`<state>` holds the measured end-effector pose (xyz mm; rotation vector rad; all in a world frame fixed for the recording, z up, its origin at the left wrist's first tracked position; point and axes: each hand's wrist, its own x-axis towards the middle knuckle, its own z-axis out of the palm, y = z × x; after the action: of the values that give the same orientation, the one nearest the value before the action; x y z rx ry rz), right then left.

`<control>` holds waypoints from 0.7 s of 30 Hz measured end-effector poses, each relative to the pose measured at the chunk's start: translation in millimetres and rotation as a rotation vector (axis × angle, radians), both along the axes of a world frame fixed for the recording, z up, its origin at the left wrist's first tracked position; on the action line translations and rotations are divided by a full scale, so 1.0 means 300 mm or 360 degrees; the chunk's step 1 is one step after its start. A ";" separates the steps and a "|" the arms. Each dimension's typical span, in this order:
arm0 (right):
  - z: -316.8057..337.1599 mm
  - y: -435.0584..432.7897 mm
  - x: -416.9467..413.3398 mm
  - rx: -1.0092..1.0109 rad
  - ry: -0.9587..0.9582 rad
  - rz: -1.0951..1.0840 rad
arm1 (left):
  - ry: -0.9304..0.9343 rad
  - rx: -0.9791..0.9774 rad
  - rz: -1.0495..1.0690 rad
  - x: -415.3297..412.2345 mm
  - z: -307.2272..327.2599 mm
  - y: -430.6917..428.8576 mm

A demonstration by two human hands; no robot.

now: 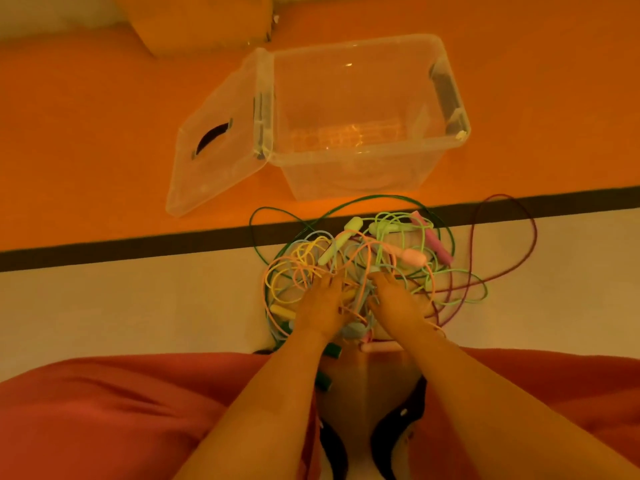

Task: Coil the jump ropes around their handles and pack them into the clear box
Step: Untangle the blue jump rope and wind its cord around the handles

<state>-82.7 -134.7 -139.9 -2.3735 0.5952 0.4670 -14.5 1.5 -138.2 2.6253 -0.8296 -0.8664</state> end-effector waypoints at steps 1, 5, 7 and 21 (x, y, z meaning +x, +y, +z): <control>-0.016 0.002 -0.002 0.0023 0.0013 -0.0025 | 0.0067 0.0036 -0.0023 -0.004 -0.010 0.002; -0.048 -0.002 0.005 0.0153 -0.0007 -0.0250 | 0.0203 0.0161 -0.0198 -0.020 -0.049 0.007; -0.058 -0.008 0.011 0.0216 -0.0030 -0.0367 | 0.0222 0.0191 -0.0271 -0.026 -0.077 0.011; -0.067 -0.019 0.024 0.0647 -0.0130 -0.0484 | 0.0938 -0.0255 0.0387 0.044 -0.018 0.007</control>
<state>-75.6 -140.4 -160.1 -1.8700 0.7321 0.3173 -1.2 3.7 -143.5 2.0915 -0.3932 -1.3348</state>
